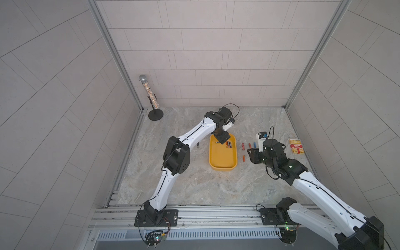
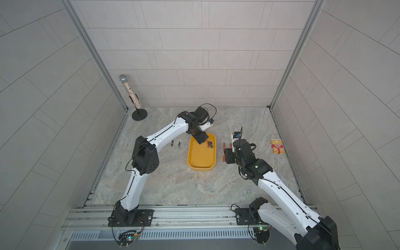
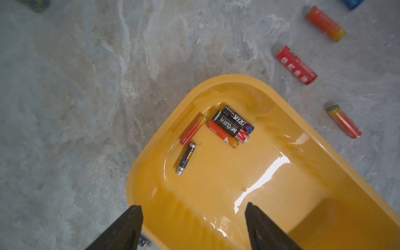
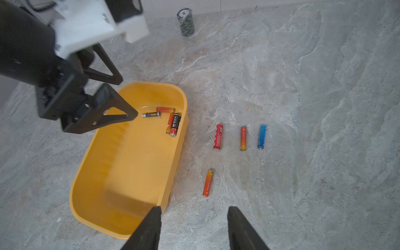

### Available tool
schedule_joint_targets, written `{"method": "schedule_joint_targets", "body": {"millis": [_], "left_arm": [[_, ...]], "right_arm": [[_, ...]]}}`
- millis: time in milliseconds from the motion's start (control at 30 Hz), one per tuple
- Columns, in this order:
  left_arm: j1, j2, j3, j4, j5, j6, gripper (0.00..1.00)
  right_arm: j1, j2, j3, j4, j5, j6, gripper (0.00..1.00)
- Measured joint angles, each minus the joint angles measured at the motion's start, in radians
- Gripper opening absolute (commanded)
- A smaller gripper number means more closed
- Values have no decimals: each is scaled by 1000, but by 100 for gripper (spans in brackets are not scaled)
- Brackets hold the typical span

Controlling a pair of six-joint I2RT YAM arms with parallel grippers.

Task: Take the batteries out of the storage box
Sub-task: Pick up the battery from the storage box.

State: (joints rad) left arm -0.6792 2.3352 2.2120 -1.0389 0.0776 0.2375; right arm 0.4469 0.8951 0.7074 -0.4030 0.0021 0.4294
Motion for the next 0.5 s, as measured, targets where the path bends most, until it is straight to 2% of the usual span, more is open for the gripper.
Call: {"method": "schedule_joint_targets", "body": {"millis": [133, 333, 400, 500], "left_arm": [[-8, 92, 80, -43, -20, 9, 78], [-8, 123, 95, -58, -61, 26, 73], [-8, 132, 99, -59, -70, 34, 62], [-6, 150, 103, -58, -72, 43, 61]], "right_arm": [[0, -3, -8, 20, -1, -9, 53], [3, -3, -8, 40, -1, -18, 53], [3, -3, -8, 40, 0, -23, 53], [3, -3, -8, 40, 4, -31, 53]]}}
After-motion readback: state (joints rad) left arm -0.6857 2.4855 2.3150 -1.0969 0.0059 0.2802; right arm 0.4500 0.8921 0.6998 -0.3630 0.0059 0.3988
